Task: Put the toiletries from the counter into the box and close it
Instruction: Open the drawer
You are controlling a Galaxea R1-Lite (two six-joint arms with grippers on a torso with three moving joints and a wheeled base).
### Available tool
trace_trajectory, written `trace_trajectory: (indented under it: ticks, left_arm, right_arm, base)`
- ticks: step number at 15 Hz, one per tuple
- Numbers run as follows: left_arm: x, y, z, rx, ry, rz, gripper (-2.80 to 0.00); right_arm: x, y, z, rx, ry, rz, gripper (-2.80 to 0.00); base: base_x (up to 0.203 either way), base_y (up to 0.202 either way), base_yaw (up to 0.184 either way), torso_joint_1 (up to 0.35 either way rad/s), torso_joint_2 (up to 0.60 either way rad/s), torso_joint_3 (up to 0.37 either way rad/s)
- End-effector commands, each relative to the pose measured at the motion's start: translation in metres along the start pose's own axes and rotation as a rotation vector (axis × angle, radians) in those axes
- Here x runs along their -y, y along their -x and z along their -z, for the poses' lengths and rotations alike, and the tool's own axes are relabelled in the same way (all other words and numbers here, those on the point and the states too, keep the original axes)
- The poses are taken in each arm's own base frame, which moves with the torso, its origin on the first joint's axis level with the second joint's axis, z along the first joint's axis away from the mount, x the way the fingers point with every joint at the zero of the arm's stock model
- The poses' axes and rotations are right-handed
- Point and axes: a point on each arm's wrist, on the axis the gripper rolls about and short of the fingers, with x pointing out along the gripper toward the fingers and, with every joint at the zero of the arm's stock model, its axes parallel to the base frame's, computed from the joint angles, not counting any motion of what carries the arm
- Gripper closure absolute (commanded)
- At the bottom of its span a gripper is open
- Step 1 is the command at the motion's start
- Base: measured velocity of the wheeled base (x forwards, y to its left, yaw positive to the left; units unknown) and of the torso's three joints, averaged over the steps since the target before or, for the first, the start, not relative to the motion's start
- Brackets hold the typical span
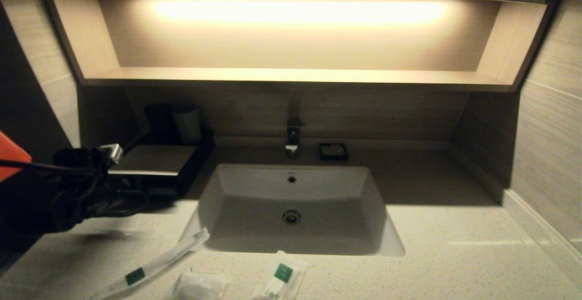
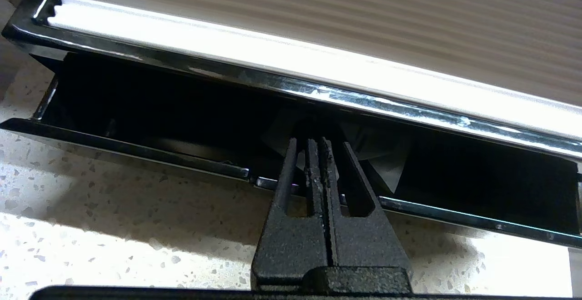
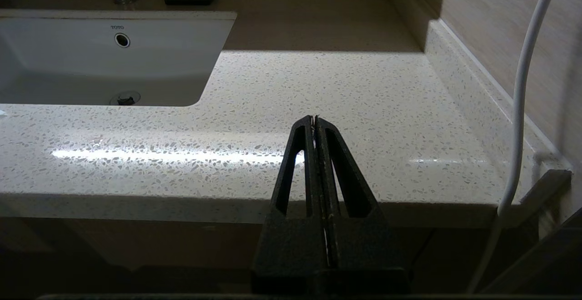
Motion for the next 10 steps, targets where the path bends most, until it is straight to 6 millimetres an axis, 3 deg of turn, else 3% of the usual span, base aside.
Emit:
trace_trajectory:
  ticks: [1,10]
  left_arm:
    - [-0.0003,-0.0003,-0.0001,0.003,0.000,0.001,0.00]
    - [0.0005,0.0020,-0.0004,-0.005,0.000,-0.003,0.00]
  right_arm:
    - [0.0000,-0.0001,0.0004,-0.001,0.001,-0.001,0.00]
    - [0.0000,-0.0001,0.0004,-0.001,0.001,-0.001,0.00]
  base:
    - [0.000,0.000,0.000,0.000,0.00,0.000]
    - [0.000,0.000,0.000,0.000,0.00,0.000]
